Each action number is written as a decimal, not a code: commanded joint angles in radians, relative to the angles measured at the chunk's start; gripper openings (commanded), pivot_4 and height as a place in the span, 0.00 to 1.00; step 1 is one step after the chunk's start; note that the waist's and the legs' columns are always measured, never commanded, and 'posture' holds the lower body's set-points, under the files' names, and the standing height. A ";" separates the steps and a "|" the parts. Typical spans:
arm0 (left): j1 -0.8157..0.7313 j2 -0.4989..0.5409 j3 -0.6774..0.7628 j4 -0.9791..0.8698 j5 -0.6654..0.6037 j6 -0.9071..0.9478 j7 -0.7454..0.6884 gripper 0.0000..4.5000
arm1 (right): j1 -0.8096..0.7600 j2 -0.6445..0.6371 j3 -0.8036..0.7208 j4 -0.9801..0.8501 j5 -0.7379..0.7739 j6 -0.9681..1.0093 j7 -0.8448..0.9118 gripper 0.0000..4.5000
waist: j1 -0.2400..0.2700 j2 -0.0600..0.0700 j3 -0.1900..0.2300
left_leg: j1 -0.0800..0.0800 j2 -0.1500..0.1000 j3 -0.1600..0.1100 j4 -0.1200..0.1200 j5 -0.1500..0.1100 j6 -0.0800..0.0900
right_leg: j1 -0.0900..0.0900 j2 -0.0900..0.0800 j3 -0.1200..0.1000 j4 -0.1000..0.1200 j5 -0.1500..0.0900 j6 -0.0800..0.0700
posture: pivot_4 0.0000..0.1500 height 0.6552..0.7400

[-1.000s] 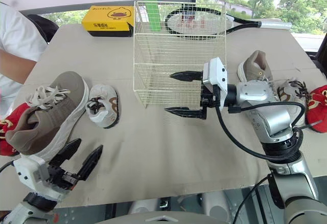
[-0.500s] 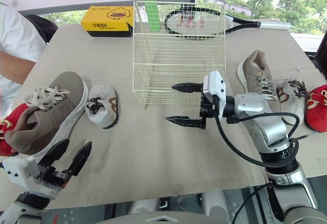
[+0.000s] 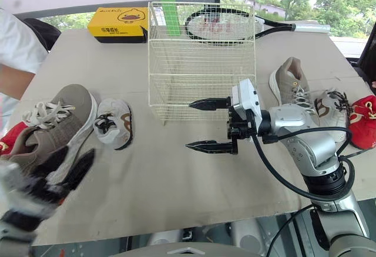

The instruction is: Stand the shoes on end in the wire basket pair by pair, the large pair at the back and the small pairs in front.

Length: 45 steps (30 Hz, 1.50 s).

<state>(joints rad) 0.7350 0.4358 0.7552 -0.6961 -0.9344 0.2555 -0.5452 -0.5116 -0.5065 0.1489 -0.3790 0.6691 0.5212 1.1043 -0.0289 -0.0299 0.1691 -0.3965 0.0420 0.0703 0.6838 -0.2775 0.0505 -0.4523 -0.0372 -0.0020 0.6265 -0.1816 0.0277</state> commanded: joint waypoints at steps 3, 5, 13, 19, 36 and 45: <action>0.136 0.115 0.335 0.143 -0.106 0.033 -0.112 1.00 | -0.041 0.047 0.006 -0.005 0.024 -0.013 0.005 0.98 | -0.004 0.000 0.000 | 0.001 0.000 0.001 0.001 0.000 0.000 | 0.000 -0.001 0.000 0.000 0.000 0.000 | 1.00 1.00; 0.129 0.166 0.369 0.229 -0.090 0.050 -0.135 1.00 | -0.043 0.060 0.014 -0.004 0.023 -0.014 0.013 0.98 | -0.004 0.001 0.001 | 0.001 0.000 0.001 0.001 0.000 0.000 | 0.000 -0.001 0.000 0.000 0.000 0.000 | 1.00 1.00; 0.003 0.306 0.275 0.326 0.015 0.146 -0.139 1.00 | -0.033 0.049 0.016 -0.007 -0.001 -0.037 0.026 0.98 | 0.012 0.000 0.000 | -0.001 -0.001 0.003 0.000 0.000 -0.001 | -0.002 -0.004 0.000 -0.001 0.001 -0.002 | 1.00 1.00; -0.109 0.352 0.097 0.445 0.235 0.184 -0.066 0.82 | -0.016 0.028 0.013 -0.035 -0.011 -0.033 0.004 1.00 | 0.012 0.000 0.000 | 0.000 -0.002 0.004 -0.001 0.000 -0.001 | -0.002 -0.005 -0.001 0.000 0.003 -0.004 | 1.00 1.00; -0.346 0.088 0.146 0.272 0.213 0.035 0.064 0.12 | -0.054 0.019 0.004 0.014 -0.048 -0.051 -0.044 1.00 | 0.024 0.014 -0.009 | -0.001 -0.002 0.002 -0.001 0.001 -0.002 | 0.000 -0.009 -0.006 0.001 0.003 -0.004 | 1.00 1.00; -0.693 0.188 0.057 0.045 0.276 0.033 0.310 0.12 | -0.307 0.040 -0.102 0.105 0.006 0.015 -0.129 1.00 | 0.023 -0.006 -0.006 | -0.002 -0.003 0.002 0.000 0.001 -0.002 | 0.003 -0.012 -0.007 -0.001 0.004 -0.005 | 1.00 1.00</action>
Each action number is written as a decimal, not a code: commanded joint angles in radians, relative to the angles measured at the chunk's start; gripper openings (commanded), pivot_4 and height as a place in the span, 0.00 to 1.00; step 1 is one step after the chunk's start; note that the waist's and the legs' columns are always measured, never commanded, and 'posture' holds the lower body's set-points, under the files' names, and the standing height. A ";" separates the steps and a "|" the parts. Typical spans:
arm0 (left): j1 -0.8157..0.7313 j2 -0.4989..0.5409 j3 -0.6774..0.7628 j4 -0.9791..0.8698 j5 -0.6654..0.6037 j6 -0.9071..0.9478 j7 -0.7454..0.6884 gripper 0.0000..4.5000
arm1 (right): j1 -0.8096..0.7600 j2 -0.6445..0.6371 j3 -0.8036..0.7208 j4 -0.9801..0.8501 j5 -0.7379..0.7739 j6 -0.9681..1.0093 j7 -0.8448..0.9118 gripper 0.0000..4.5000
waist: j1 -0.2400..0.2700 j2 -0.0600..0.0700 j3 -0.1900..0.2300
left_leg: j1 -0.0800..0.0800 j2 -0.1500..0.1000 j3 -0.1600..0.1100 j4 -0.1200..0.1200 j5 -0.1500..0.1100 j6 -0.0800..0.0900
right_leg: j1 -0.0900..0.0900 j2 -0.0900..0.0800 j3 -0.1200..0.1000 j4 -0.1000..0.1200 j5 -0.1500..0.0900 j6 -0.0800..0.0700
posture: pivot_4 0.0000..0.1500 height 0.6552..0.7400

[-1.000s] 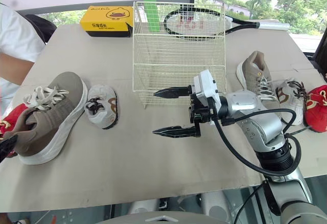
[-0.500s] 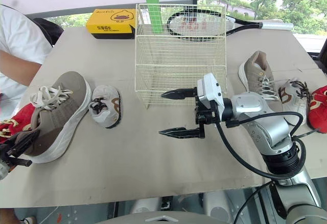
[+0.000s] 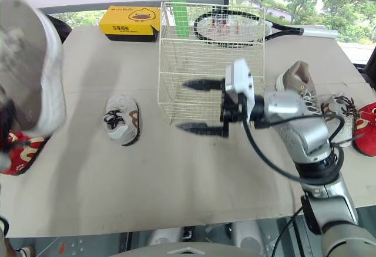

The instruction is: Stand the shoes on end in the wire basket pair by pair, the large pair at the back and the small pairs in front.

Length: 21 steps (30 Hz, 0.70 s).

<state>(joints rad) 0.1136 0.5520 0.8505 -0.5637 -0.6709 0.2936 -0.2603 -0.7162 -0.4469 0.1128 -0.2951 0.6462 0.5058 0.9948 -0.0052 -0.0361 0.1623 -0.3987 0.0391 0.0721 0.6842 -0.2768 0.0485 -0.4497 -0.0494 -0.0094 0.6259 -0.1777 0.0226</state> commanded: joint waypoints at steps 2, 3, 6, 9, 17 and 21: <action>-0.157 0.149 -0.120 -0.088 -0.001 0.014 -0.022 0.12 | -0.231 -0.077 -0.093 0.094 0.025 0.065 0.009 1.00 | 0.001 0.001 0.002 | 0.000 -0.001 0.000 0.000 0.000 0.000 | 0.000 0.000 0.000 0.000 0.000 0.000 | 1.00 1.00; -0.182 0.184 -0.155 -0.082 0.004 0.013 -0.056 0.12 | -0.285 -0.107 -0.093 0.133 0.016 0.079 0.031 1.00 | 0.002 0.002 0.003 | 0.000 -0.001 0.000 0.000 0.000 0.000 | 0.000 0.000 -0.001 0.000 0.000 0.000 | 1.00 1.00; -0.258 0.285 -0.248 -0.036 0.051 -0.042 -0.192 0.12 | -0.466 -0.184 -0.076 0.304 -0.031 0.043 0.153 1.00 | -0.002 0.003 0.003 | 0.000 -0.002 0.001 -0.002 0.000 0.000 | 0.000 0.001 -0.001 -0.001 0.000 0.000 | 1.00 1.00; -0.348 0.359 -0.328 0.051 0.094 -0.132 -0.346 0.12 | -0.680 -0.216 -0.057 0.504 -0.078 0.023 0.259 1.00 | -0.014 0.007 0.009 | -0.001 -0.001 0.002 -0.004 0.000 0.000 | -0.002 0.002 -0.001 -0.003 0.000 0.000 | 1.00 1.00; -0.579 0.411 -0.551 0.267 0.246 -0.430 -0.665 0.12 | -1.026 -0.175 0.153 0.887 -0.343 -0.077 0.531 1.00 | -0.014 0.014 0.013 | 0.000 0.003 0.010 -0.012 0.000 0.000 | -0.009 0.011 0.001 -0.001 0.002 0.004 | 1.00 1.00; -0.665 0.386 -0.638 0.344 0.312 -0.585 -0.753 0.12 | -1.067 -0.138 0.291 1.005 -0.477 -0.113 0.608 1.00 | -0.012 0.014 0.014 | -0.008 0.002 0.015 -0.012 0.003 -0.005 | -0.018 0.011 0.004 0.001 0.002 0.004 | 1.00 1.00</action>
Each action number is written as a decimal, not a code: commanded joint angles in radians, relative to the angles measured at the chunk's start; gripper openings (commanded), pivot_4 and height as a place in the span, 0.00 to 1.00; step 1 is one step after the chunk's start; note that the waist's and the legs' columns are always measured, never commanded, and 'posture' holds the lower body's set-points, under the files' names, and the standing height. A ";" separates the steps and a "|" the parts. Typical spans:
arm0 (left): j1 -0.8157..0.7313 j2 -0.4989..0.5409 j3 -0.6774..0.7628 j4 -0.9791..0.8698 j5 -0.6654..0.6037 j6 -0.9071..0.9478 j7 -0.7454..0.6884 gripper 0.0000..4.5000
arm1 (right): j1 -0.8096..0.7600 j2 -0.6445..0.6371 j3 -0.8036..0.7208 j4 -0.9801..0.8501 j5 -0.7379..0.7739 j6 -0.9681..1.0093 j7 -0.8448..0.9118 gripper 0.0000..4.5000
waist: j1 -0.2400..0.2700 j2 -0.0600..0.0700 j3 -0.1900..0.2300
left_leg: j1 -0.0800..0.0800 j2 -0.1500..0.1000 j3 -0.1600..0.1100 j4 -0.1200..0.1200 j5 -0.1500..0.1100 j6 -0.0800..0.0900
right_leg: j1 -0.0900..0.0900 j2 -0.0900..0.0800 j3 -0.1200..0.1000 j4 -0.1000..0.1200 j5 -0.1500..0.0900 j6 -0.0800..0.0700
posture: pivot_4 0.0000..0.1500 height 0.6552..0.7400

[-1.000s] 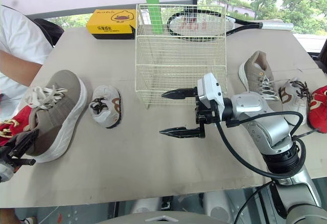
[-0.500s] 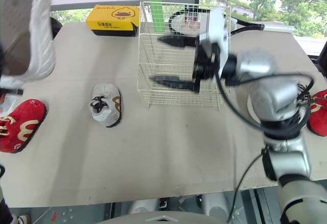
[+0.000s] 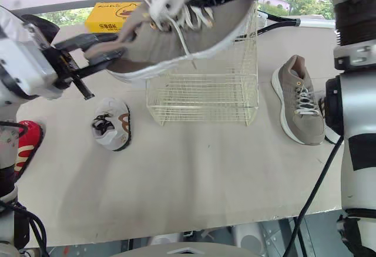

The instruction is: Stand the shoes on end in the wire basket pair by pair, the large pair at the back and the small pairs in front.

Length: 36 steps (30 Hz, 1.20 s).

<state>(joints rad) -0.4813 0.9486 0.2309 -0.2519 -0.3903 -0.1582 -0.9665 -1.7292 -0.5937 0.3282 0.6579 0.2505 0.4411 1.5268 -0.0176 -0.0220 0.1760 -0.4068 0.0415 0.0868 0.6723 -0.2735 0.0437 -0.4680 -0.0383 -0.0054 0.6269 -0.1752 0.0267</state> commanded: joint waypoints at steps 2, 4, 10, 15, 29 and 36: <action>-0.102 -0.019 -0.034 0.056 0.046 -0.182 -0.065 0.12 | -0.051 0.018 0.136 0.090 -0.106 -0.074 0.088 1.00 | 0.002 0.000 0.000 | -0.009 0.000 0.000 0.003 0.001 -0.001 | -0.007 0.000 0.000 0.001 0.000 0.000 | 1.00 1.00; -0.126 -0.026 -0.047 0.074 0.062 -0.229 -0.080 0.12 | -0.054 0.044 0.170 0.140 -0.130 -0.094 0.088 1.00 | 0.002 0.000 0.000 | -0.016 0.000 0.000 0.007 0.001 -0.001 | -0.012 0.000 0.000 0.001 0.000 0.000 | 1.00 1.00; -0.167 -0.047 -0.056 0.096 0.101 -0.313 -0.077 0.12 | -0.050 0.046 0.323 0.150 -0.069 -0.029 0.088 0.69 | 0.004 0.000 0.000 | -0.025 0.000 -0.003 0.012 0.001 -0.001 | -0.017 -0.001 -0.002 0.001 0.001 0.001 | 1.00 1.00; -0.175 -0.035 -0.026 0.120 0.123 -0.363 -0.062 0.12 | -0.050 0.034 0.322 0.151 -0.023 0.014 0.088 0.25 | 0.003 0.000 0.000 | -0.024 0.000 -0.004 0.015 0.001 -0.001 | -0.017 -0.001 -0.002 0.005 0.001 0.001 | 1.00 1.00; 0.295 -0.081 0.494 -0.136 -1.129 0.799 0.614 0.99 | 0.061 0.022 -0.180 -0.033 0.206 0.502 -0.147 0.00 | -0.002 -0.002 -0.001 | -0.020 0.007 -0.016 0.015 0.003 -0.004 | -0.016 -0.001 -0.004 0.016 0.001 0.001 | 1.00 1.00; 0.506 -0.269 0.315 -0.417 -1.372 0.790 0.844 0.99 | 0.301 0.178 -0.458 -0.436 0.379 0.774 -0.516 0.00 | 0.016 -0.003 -0.002 | -0.019 -0.002 -0.016 0.016 0.006 -0.009 | -0.013 -0.008 -0.007 0.017 0.001 0.000 | 1.00 1.00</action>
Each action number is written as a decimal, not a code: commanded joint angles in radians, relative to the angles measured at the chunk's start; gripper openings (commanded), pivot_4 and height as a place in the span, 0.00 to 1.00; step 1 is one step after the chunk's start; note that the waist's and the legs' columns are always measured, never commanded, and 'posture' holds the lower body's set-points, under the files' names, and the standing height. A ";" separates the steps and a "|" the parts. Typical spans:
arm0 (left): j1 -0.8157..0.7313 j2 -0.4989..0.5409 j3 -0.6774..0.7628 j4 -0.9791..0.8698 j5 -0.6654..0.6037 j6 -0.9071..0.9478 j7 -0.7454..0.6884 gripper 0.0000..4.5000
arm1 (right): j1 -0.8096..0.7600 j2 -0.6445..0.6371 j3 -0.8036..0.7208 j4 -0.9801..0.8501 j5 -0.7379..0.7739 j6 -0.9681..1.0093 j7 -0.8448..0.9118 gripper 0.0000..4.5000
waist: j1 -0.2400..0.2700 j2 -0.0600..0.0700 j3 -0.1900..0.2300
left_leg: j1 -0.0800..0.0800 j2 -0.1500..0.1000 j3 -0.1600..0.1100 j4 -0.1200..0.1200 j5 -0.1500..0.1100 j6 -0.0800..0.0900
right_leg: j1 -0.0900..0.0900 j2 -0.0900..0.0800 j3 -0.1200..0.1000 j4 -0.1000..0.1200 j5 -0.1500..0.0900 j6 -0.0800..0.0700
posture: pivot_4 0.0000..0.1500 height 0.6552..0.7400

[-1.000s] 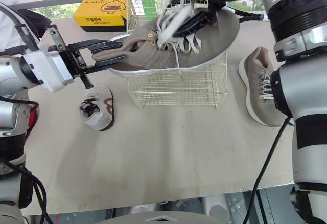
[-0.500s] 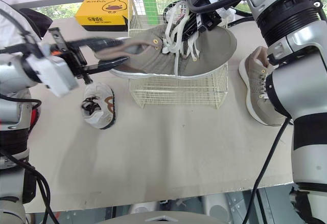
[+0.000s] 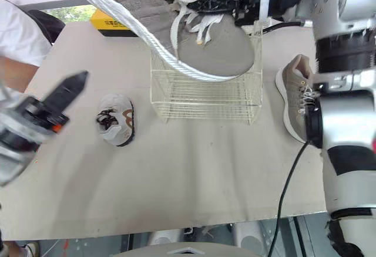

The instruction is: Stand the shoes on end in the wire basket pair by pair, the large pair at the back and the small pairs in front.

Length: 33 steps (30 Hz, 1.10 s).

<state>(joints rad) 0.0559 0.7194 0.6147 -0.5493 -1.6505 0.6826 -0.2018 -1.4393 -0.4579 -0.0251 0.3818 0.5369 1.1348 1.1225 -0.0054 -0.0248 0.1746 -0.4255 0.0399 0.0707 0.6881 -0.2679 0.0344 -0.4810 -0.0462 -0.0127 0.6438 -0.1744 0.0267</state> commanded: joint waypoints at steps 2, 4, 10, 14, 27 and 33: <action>-0.072 -0.076 -0.138 -0.158 -0.177 -0.081 0.132 0.99 | 0.077 0.081 -0.126 -0.256 0.126 0.122 -0.177 0.00 | 0.012 -0.001 0.000 | 0.000 -0.001 0.000 0.001 0.001 -0.001 | 0.002 0.000 0.000 0.000 0.002 -0.003 | 1.00 1.00; -0.123 -0.093 -0.201 -0.158 -0.192 -0.092 0.167 0.99 | 0.131 0.107 -0.143 -0.328 0.165 0.160 -0.221 0.00 | 0.015 -0.001 0.000 | 0.003 -0.003 0.000 0.002 0.001 0.000 | 0.005 0.001 -0.001 0.000 0.002 -0.004 | 1.00 1.00; -0.293 -0.083 -0.286 -0.077 -0.221 -0.098 0.205 0.99 | 0.225 0.141 -0.148 -0.445 0.224 0.205 -0.322 0.00 | 0.018 -0.001 -0.001 | 0.014 -0.003 -0.002 0.002 0.000 0.002 | 0.017 0.005 -0.001 -0.003 0.002 -0.004 | 1.00 1.00; -0.380 -0.060 -0.318 -0.008 -0.205 -0.073 0.211 0.83 | 0.267 0.168 -0.158 -0.508 0.243 0.201 -0.399 0.00 | 0.013 -0.001 -0.001 | 0.014 -0.001 -0.001 0.002 0.000 0.002 | 0.017 0.008 0.001 -0.002 0.002 -0.004 | 1.00 1.00; -0.784 0.023 -0.363 0.324 0.166 -0.036 -0.106 0.39 | 0.432 0.192 -0.192 -0.723 0.218 -0.080 -0.555 0.80 | 0.021 -0.002 -0.001 | 0.012 -0.001 -0.002 0.002 0.001 -0.001 | 0.016 0.009 -0.001 -0.005 0.002 -0.004 | 1.00 1.00; -1.275 -0.014 -0.517 0.929 0.651 -0.302 -0.532 0.39 | 0.502 0.143 -0.288 -0.837 0.221 -0.238 -0.633 1.00 | 0.016 -0.002 -0.001 | 0.012 -0.001 -0.001 0.000 0.002 -0.002 | 0.016 0.010 0.002 -0.006 0.002 -0.003 | 1.00 1.00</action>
<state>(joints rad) -1.0685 0.7147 0.1246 0.1720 -1.1799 0.5643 -0.6051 -0.9541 -0.2908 -0.2785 -0.3780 0.7472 0.9364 0.5076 0.0103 -0.0267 0.1738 -0.4153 0.0391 0.0668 0.6878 -0.2657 0.0324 -0.4655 -0.0349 -0.0129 0.6359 -0.1726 0.0237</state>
